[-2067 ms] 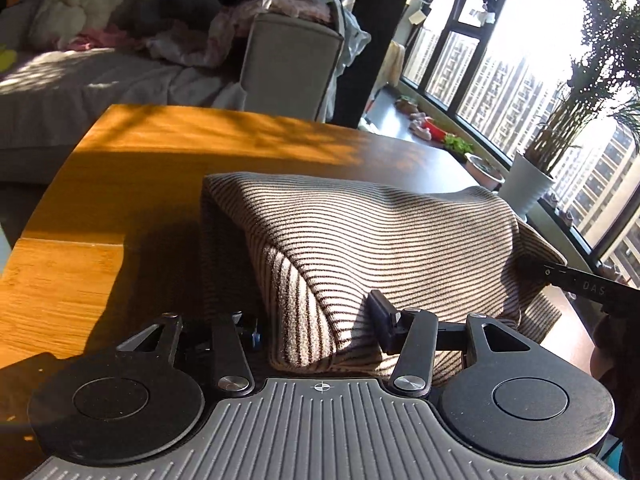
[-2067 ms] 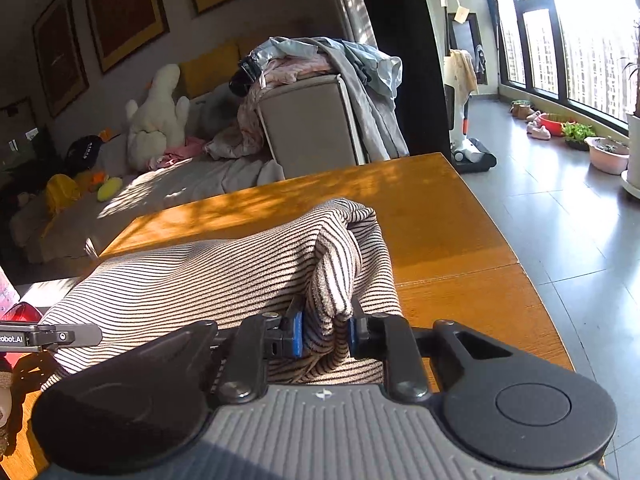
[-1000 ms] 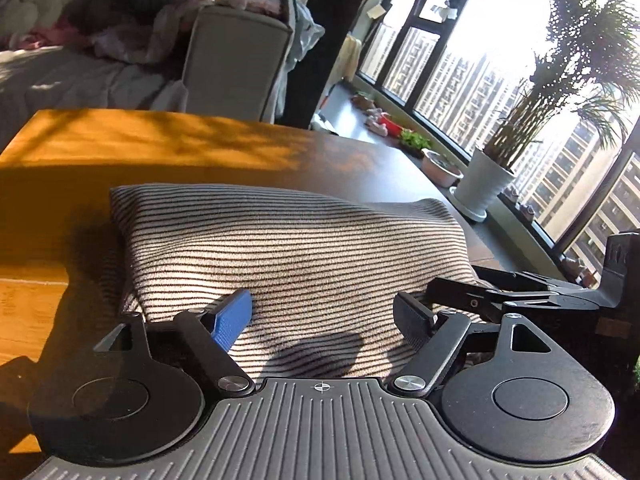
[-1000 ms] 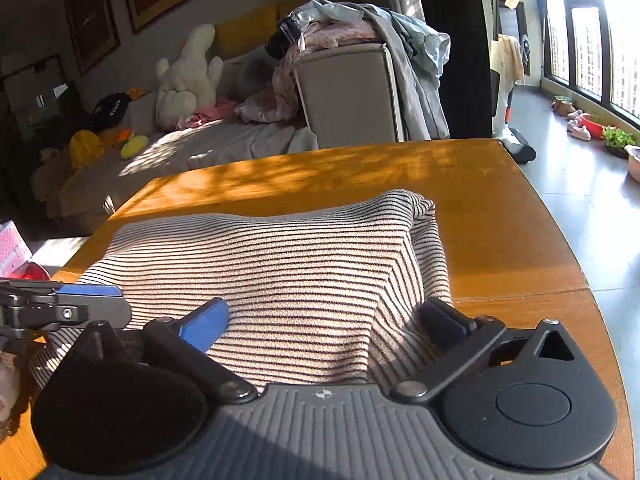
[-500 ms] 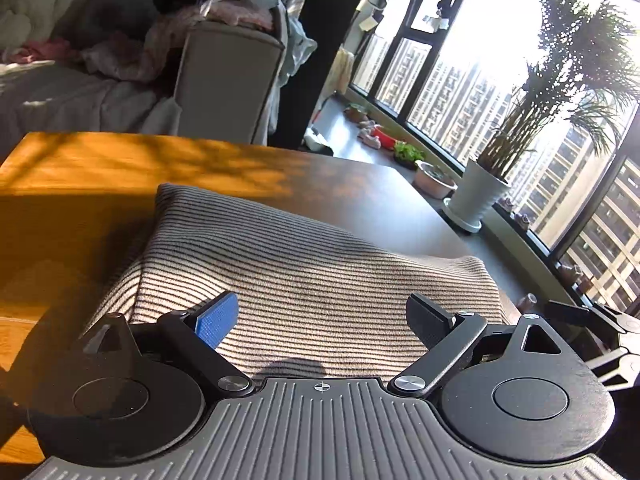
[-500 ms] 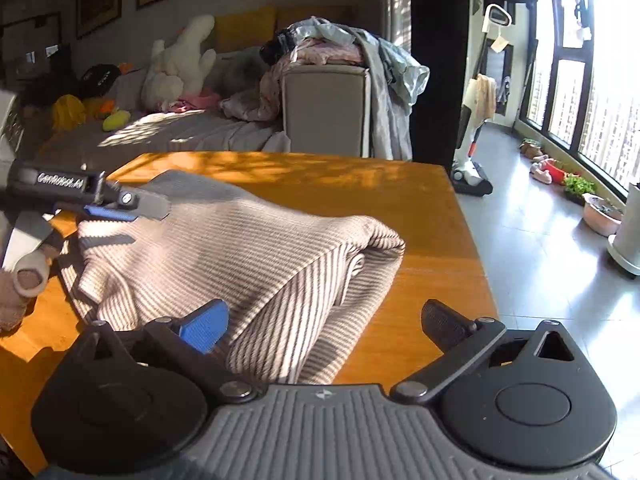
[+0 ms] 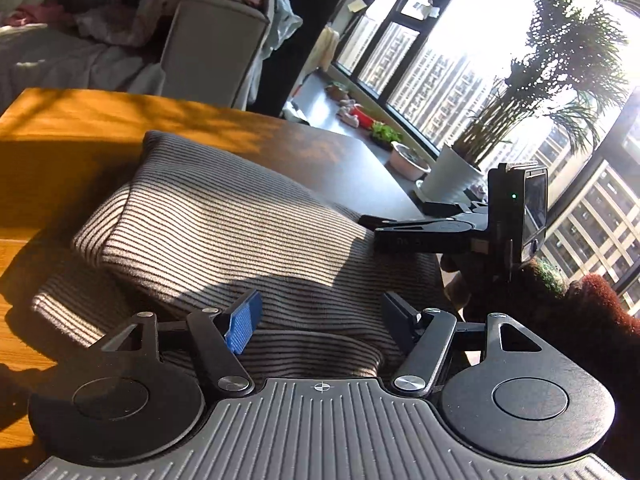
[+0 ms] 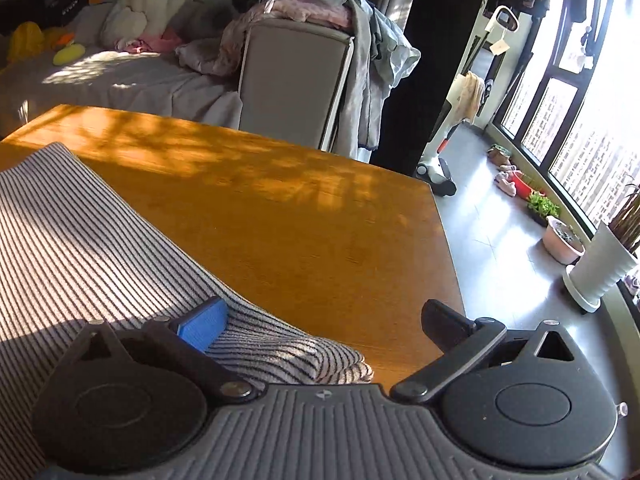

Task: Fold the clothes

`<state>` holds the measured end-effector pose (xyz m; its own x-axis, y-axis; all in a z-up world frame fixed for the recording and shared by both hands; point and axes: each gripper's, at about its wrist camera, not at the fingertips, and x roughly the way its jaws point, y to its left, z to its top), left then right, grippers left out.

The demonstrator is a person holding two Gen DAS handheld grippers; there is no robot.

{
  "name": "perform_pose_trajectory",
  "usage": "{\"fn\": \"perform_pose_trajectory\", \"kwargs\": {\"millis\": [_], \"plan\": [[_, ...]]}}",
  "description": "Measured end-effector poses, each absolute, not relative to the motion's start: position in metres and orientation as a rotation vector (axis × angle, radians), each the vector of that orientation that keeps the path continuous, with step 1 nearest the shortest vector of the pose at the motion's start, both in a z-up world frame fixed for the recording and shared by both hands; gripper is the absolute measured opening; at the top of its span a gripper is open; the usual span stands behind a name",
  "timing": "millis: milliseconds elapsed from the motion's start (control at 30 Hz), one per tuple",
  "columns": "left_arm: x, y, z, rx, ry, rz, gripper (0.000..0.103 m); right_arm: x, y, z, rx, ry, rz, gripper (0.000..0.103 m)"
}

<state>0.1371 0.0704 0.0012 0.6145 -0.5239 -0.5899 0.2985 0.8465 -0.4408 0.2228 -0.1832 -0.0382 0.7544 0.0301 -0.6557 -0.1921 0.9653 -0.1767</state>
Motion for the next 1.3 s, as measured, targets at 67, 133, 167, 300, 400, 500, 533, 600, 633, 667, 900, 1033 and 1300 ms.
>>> {"fn": "perform_pose_trajectory", "kwargs": {"millis": [67,133,167,300,400,500,533,600,633,667,900,1033,1300], "plan": [[0.146,0.069,-0.009,-0.306,0.795,-0.479,0.069,0.219,-0.194,-0.04,-0.18,0.723,0.116,0.103],[0.156,0.07,-0.014,-0.31,0.791,-0.481,0.066,0.208,-0.199,-0.041,-0.182,0.718,0.1,0.103],[0.16,0.071,-0.016,-0.31,0.781,-0.484,0.064,0.199,-0.201,-0.041,-0.197,0.709,0.084,0.103],[0.177,0.077,-0.017,-0.311,0.765,-0.47,0.063,0.16,-0.202,-0.039,-0.219,0.704,0.111,0.103],[0.184,0.08,-0.016,-0.306,0.751,-0.449,0.063,0.13,-0.198,-0.036,-0.224,0.709,0.176,0.103],[0.189,0.085,-0.015,-0.292,0.733,-0.413,0.063,0.108,-0.187,-0.029,-0.254,0.7,0.288,0.103],[0.19,0.087,-0.014,-0.287,0.727,-0.401,0.064,0.102,-0.184,-0.025,-0.268,0.693,0.321,0.103],[0.192,0.091,-0.014,-0.278,0.722,-0.382,0.064,0.096,-0.18,-0.015,-0.292,0.664,0.345,0.103],[0.191,0.093,-0.013,-0.291,0.722,-0.385,0.064,0.095,-0.18,-0.008,-0.291,0.646,0.346,0.103],[0.19,0.096,-0.012,-0.304,0.722,-0.389,0.065,0.094,-0.182,-0.001,-0.273,0.628,0.344,0.103],[0.167,0.097,0.018,-0.263,0.64,-0.41,0.074,0.105,-0.207,0.034,-0.074,0.531,0.326,0.103],[0.164,0.088,0.017,-0.294,0.666,-0.473,0.068,0.117,-0.204,0.013,-0.016,0.563,0.327,0.103],[0.17,0.076,-0.019,-0.256,0.733,-0.467,0.064,0.102,-0.186,-0.037,-0.191,0.666,0.265,0.103]]}}
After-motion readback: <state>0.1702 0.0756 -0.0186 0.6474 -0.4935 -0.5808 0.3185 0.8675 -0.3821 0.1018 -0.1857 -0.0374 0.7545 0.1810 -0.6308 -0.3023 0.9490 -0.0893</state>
